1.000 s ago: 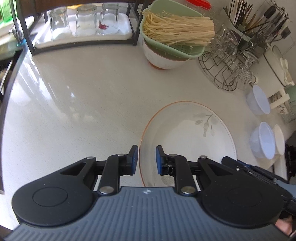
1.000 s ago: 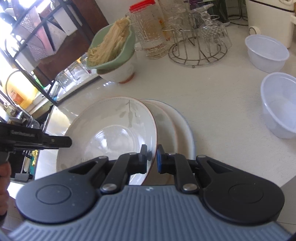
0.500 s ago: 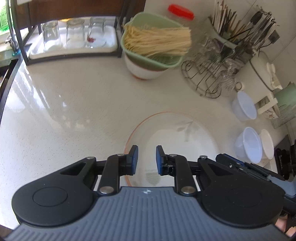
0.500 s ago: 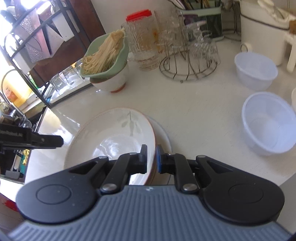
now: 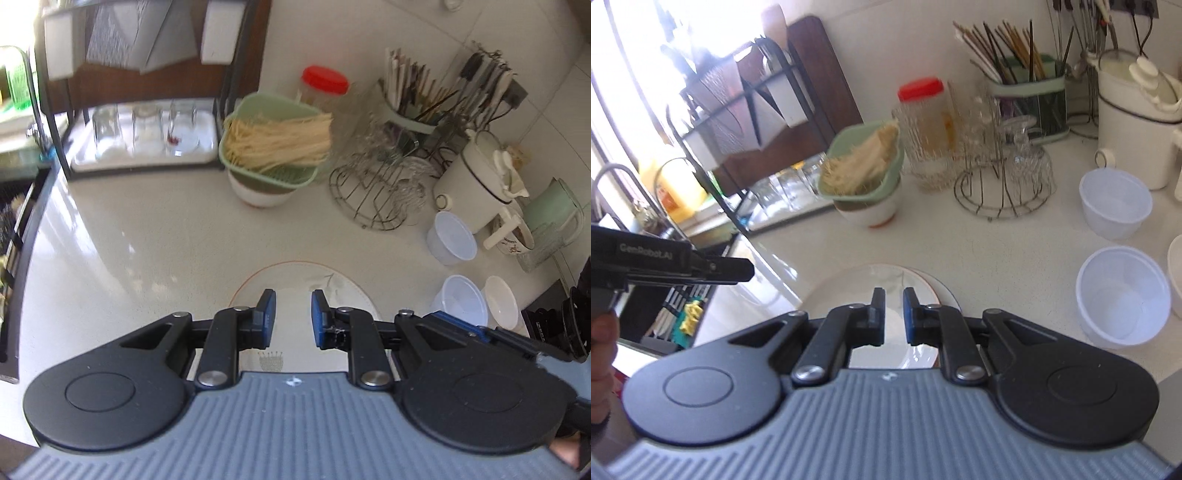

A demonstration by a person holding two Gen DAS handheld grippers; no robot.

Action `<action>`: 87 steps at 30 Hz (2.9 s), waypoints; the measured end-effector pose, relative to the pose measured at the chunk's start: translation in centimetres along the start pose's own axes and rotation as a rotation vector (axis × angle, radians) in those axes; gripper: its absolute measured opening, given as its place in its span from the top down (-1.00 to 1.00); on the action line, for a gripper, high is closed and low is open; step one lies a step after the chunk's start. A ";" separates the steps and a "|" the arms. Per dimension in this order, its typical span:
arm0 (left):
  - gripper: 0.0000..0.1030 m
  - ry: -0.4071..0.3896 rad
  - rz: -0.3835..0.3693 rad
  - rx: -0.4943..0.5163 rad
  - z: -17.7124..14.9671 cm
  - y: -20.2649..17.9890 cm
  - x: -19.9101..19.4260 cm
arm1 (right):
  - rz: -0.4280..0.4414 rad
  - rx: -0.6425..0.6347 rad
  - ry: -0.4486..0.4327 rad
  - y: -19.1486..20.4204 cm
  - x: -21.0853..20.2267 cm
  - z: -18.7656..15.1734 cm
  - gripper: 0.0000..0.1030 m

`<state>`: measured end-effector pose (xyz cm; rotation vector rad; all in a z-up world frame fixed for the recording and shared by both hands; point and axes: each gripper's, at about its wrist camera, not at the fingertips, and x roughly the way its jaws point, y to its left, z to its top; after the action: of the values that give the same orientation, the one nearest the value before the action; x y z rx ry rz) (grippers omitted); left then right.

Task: Organize plates and bowls
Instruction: 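Carry the leaf-pattern plate over the plate stack and lower it on, then open both grippers and lift them off the plate stack, then move both grippers to the white plastic bowl beside the ceramic bowl, then close both grippers on the rim of the white plastic bowl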

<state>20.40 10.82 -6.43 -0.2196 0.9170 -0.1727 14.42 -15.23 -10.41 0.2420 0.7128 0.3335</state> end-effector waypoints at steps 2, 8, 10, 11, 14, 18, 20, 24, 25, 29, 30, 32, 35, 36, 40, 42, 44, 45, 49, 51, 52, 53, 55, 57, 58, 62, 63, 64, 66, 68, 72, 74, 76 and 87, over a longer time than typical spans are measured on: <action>0.56 -0.023 0.005 0.013 -0.2 -0.8 -1.2 | 0.002 -0.017 -0.021 0.4 -1.3 0.2 0.74; 0.56 -0.053 -0.008 0.071 -1.6 -2.3 -3.9 | -0.027 -0.046 -0.080 1.3 -4.7 1.1 0.74; 0.56 -0.059 0.001 0.093 -2.1 -2.3 -4.7 | -0.017 -0.037 -0.090 1.5 -5.5 1.3 0.74; 0.56 -0.064 0.008 0.098 -2.2 -2.2 -5.0 | -0.014 -0.032 -0.093 1.6 -5.8 1.4 0.74; 0.56 -0.062 0.000 0.076 -2.4 -1.3 -5.7 | -0.026 -0.044 -0.107 2.5 -6.5 1.6 0.74; 0.56 -0.056 -0.006 0.080 -3.0 -0.7 -5.8 | -0.042 -0.042 -0.122 3.5 -7.0 1.4 0.74; 0.56 -0.056 -0.007 0.071 -3.2 -0.3 -5.6 | -0.055 -0.033 -0.125 3.9 -7.0 1.4 0.74; 0.56 -0.058 0.037 0.056 -3.6 0.3 -5.0 | -0.066 -0.035 -0.121 5.0 -6.7 1.1 0.74; 0.56 -0.058 0.030 0.040 -3.6 0.8 -4.8 | -0.074 -0.035 -0.118 5.3 -6.7 0.9 0.74; 0.56 -0.053 0.059 0.067 -3.4 1.9 -4.5 | -0.099 -0.014 -0.112 6.0 -6.4 0.5 0.74; 0.56 -0.051 0.062 0.072 -3.3 2.2 -4.4 | -0.105 -0.012 -0.116 6.2 -6.4 0.4 0.74; 0.56 -0.047 0.051 0.065 -3.0 3.0 -4.4 | -0.124 -0.015 -0.120 6.6 -6.3 0.2 0.74; 0.56 -0.052 0.053 0.065 -2.6 3.5 -4.3 | -0.145 -0.017 -0.107 7.0 -6.0 -0.1 0.74; 0.56 -0.053 0.044 0.059 -2.6 3.6 -4.2 | -0.154 -0.014 -0.107 7.1 -6.0 -0.2 0.74; 0.56 -0.038 0.000 0.068 -2.4 3.2 -3.5 | -0.191 -0.002 -0.117 7.0 -6.1 -0.5 0.74; 0.56 -0.035 -0.029 0.067 -2.5 2.5 -2.8 | -0.211 -0.017 -0.108 6.6 -6.1 -0.3 0.74; 0.56 -0.028 -0.054 0.070 -2.4 1.6 -2.0 | -0.230 -0.022 -0.114 5.8 -6.4 0.1 0.74; 0.56 -0.024 -0.069 0.067 -2.3 1.1 -1.7 | -0.235 -0.018 -0.116 5.3 -6.5 0.3 0.74; 0.56 -0.028 -0.089 0.076 -2.1 -2.1 -0.7 | -0.250 -0.018 -0.115 2.9 -6.9 1.1 0.74; 0.56 -0.030 -0.086 0.082 -1.7 -3.9 -0.1 | -0.255 -0.014 -0.121 1.2 -7.1 1.7 0.74; 0.56 -0.034 -0.087 0.083 -1.5 -4.7 0.2 | -0.260 -0.007 -0.124 0.2 -7.2 2.0 0.74; 0.56 -0.035 -0.084 0.088 -1.3 -5.6 0.6 | -0.266 0.003 -0.129 -0.7 -7.3 2.2 0.74; 0.56 -0.033 -0.088 0.095 -0.8 -7.2 1.6 | -0.274 0.013 -0.130 -2.5 -7.3 2.5 0.74; 0.56 -0.025 -0.098 0.108 -0.3 -8.7 2.7 | -0.292 0.021 -0.129 -4.1 -7.1 2.5 0.74; 0.56 -0.023 -0.096 0.122 0.0 -9.4 3.3 | -0.301 0.032 -0.126 -4.9 -7.0 2.4 0.74; 0.56 -0.006 -0.105 0.149 1.2 -11.8 5.9 | -0.326 0.078 -0.114 -8.2 -6.8 2.0 0.74; 0.56 0.002 -0.109 0.156 1.4 -12.4 6.5 | -0.331 0.088 -0.110 -9.0 -6.8 1.8 0.74; 0.56 0.014 -0.113 0.172 1.6 -13.1 7.2 | -0.334 0.100 -0.106 -9.8 -6.7 1.7 0.74; 0.55 0.038 -0.118 0.200 1.8 -14.4 8.6 | -0.352 0.121 -0.097 -11.2 -6.6 1.4 0.73; 0.31 0.060 -0.121 0.223 1.9 -15.7 10.2 | -0.363 0.149 -0.092 -12.6 -6.4 0.9 0.71; 0.02 0.102 -0.126 0.235 2.0 -17.6 13.1 | -0.365 0.232 -0.087 -15.0 -6.0 -0.2 0.06; 0.02 0.128 -0.129 0.253 1.9 -18.2 14.3 | -0.339 0.263 -0.089 -15.8 -5.8 -0.7 0.08; 0.02 0.163 -0.137 0.264 1.8 -18.7 15.5 | -0.334 0.277 -0.084 -16.5 -5.5 -1.1 0.08; 0.03 0.230 -0.209 0.316 0.5 -22.0 20.5 | -0.338 0.412 -0.036 -20.5 -2.9 -2.7 0.15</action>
<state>31.87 -15.29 -16.05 -0.0008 1.0791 -0.5405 14.94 -34.88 -17.41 0.5080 0.7682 -0.1439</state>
